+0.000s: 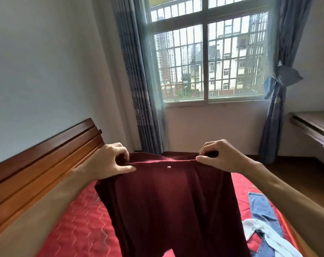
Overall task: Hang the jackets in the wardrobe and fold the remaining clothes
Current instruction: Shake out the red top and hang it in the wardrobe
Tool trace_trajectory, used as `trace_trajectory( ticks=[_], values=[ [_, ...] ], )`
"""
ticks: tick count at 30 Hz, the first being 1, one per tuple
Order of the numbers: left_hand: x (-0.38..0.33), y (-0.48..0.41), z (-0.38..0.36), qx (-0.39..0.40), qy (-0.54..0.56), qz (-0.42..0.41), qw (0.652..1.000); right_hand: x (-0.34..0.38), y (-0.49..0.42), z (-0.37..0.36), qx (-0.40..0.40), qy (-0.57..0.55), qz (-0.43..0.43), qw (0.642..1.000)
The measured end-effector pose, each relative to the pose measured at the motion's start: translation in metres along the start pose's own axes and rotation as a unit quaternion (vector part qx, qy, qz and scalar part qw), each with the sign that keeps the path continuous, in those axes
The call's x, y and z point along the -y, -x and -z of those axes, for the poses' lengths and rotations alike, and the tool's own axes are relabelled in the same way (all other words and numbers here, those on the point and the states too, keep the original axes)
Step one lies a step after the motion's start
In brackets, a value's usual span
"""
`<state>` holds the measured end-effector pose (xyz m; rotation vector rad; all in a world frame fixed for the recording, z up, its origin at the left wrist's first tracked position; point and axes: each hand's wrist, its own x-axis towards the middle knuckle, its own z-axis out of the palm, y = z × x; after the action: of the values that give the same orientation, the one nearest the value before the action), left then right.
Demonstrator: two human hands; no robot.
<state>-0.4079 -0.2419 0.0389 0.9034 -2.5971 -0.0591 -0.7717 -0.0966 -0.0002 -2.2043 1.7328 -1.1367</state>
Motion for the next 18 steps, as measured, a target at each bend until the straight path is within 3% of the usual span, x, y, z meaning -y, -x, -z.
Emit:
trace_trajectory(
  ticks=[5,9,13,18],
  values=[
    [0.011,0.051,0.025,0.035,-0.013,0.069,0.997,0.015,-0.018,-0.018,0.057,0.036,0.045,0.997],
    [-0.003,0.102,0.049,0.076,0.179,0.195,0.961,0.022,-0.033,-0.029,0.076,0.083,0.059,0.992],
    [-0.022,0.161,0.063,0.012,0.339,0.291,0.894,0.038,-0.038,-0.039,0.052,0.128,0.084,0.987],
    [-0.065,0.229,0.064,-0.079,0.404,0.352,0.840,0.062,-0.034,-0.073,-0.015,0.054,0.177,0.983]
  ],
)
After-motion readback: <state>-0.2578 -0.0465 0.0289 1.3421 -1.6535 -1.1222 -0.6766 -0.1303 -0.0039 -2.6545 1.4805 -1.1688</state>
